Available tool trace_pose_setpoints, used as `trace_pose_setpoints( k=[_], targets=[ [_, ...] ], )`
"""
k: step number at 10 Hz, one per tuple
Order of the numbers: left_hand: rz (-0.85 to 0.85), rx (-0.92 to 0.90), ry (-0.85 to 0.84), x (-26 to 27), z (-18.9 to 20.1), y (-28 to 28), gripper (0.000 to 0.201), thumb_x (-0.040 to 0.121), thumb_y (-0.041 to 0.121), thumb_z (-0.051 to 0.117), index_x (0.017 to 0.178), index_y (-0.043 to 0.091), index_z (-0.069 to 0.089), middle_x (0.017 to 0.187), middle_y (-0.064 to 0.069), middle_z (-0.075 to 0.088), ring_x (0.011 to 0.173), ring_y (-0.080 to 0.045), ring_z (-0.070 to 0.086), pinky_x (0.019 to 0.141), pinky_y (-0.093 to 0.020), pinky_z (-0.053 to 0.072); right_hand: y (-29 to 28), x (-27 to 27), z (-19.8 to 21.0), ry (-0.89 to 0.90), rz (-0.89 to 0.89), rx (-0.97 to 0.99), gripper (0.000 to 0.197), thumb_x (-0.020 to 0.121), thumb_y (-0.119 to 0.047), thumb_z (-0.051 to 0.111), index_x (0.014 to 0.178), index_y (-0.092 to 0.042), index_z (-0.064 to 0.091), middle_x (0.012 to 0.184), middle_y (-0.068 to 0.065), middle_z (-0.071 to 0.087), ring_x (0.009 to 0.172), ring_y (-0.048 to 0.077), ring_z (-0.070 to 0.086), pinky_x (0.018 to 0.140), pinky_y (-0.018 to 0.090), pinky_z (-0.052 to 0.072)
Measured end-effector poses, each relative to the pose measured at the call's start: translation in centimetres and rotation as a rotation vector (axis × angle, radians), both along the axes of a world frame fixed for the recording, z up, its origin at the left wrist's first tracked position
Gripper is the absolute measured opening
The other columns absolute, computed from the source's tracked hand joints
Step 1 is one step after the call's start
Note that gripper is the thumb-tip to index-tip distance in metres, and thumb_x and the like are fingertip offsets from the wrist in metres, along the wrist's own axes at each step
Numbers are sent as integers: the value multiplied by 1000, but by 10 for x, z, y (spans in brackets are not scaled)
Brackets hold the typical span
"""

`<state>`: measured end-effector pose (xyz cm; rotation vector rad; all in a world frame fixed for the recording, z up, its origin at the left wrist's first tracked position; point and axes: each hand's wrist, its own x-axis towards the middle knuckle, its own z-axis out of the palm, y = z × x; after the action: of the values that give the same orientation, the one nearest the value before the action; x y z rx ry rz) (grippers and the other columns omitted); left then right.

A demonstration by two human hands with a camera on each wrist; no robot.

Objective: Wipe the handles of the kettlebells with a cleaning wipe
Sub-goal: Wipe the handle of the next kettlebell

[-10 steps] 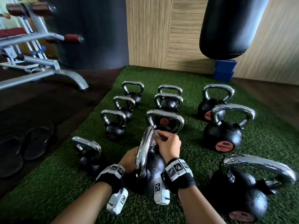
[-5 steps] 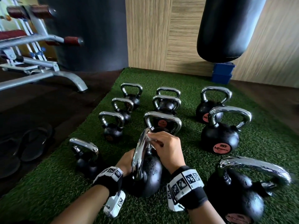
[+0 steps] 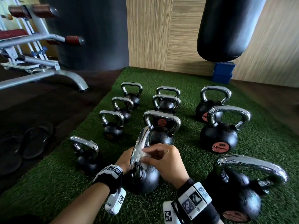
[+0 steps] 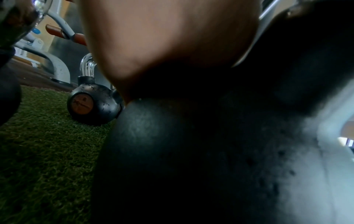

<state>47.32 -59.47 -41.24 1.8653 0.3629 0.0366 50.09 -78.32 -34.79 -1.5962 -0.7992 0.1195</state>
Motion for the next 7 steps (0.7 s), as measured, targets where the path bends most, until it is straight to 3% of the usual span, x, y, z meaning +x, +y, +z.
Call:
trace_pose_setpoints(
  k=[1,2,3,4,5,6,7],
  targets=[
    [16,8,48,1,4,2,50,66,36,69,106,6,67,87,7,63,91,-20,62,93,-38,52,-2,-9,-16,71,13,-30,27,65,-12,93,86,-17,77,83,-2,78,74,10,73,72,22,57],
    [50,51,84,9,-10,7,34,97,10,63,130,2,59,118,-12,68,112,-29,62,105,-40,45,-6,-20,-32,74,9,-134,26,64,-20,93,83,-20,75,83,-3,77,75,16,73,75,37,62],
    [14,120,91,9,-11,9,44,87,26,67,127,10,62,128,-18,66,108,-26,62,101,-36,46,-7,-23,-43,54,-25,-120,24,65,-25,92,83,-26,76,82,-7,77,75,12,73,74,33,61],
    [12,159,89,11,-13,11,69,71,41,60,130,5,62,127,-14,66,114,-28,63,104,-39,47,-5,-26,-51,9,-73,-133,24,67,-24,91,82,-37,77,80,-16,76,74,6,72,69,19,56],
    [31,152,93,11,-14,12,73,68,45,60,129,4,63,130,-14,66,116,-27,63,105,-36,47,-6,-24,-50,23,-57,-200,29,69,-24,90,76,-48,76,81,-20,75,75,2,71,68,12,52],
    [35,164,83,11,-15,13,80,61,51,69,126,5,63,123,-14,67,116,-29,64,104,-44,50,-9,-5,-38,-52,61,-303,20,73,-22,88,83,-36,79,86,-10,73,79,3,69,70,12,49],
    [-18,236,96,10,-15,12,63,69,45,79,119,10,63,118,-13,68,110,-30,66,99,-44,53,2,15,-25,-109,177,-455,20,80,-13,83,100,-17,79,96,-5,66,87,11,65,77,20,52]
  ],
)
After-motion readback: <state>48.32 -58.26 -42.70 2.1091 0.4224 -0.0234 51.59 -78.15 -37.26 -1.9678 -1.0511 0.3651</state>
